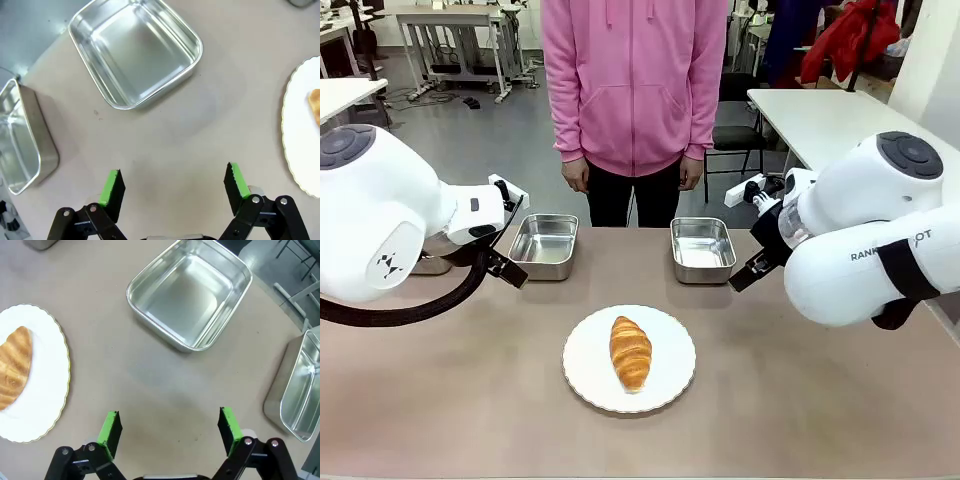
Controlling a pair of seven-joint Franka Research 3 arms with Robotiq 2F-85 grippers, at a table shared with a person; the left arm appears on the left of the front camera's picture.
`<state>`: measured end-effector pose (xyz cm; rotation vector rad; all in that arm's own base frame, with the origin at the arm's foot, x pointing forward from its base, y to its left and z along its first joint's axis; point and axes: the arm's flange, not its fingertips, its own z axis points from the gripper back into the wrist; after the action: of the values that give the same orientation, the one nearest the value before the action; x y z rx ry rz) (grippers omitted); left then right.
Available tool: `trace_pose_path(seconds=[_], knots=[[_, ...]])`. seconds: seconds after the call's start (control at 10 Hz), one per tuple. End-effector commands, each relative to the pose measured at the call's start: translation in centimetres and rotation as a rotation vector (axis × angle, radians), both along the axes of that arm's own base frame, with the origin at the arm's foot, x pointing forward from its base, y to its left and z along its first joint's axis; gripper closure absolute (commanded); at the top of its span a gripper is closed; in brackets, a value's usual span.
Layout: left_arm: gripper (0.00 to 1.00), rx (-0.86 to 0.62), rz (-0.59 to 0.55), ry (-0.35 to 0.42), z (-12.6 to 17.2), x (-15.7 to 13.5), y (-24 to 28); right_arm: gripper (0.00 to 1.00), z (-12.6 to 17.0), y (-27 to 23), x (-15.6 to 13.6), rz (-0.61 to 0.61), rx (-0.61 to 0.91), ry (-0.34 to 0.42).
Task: Place the bread in the container.
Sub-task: Place the Butter Roll into the Airtight Container indicated by the human.
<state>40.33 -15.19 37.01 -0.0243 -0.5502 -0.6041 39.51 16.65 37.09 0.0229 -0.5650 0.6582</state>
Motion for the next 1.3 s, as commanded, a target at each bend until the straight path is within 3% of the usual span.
trace_pose_path(seconds=[0.0, 0.8, 0.9, 1.0, 1.2], knots=[[0.00, 0.000, 0.000, 0.000, 0.0, 0.0, 0.0, 0.00, 0.0, 0.0, 0.0, 0.000, 0.000, 0.000], [0.00, 0.000, 0.000, 0.000, 0.0, 0.0, 0.0, 0.00, 0.0, 0.0, 0.0, 0.000, 0.000, 0.000], [0.00, 0.000, 0.000, 0.000, 0.0, 0.0, 0.0, 0.00, 3.4, -1.2, 1.4, -0.017, 0.001, -0.064], [0.00, -0.036, -0.015, -0.003, 3.6, 2.0, 3.0, 0.00, 8.0, -3.4, 2.8, -0.028, 0.021, -0.099], [0.00, -0.076, -0.140, 0.058, 9.8, 6.3, 9.0, 0.00, 15.1, -8.0, 3.2, 0.025, 0.074, -0.091]])
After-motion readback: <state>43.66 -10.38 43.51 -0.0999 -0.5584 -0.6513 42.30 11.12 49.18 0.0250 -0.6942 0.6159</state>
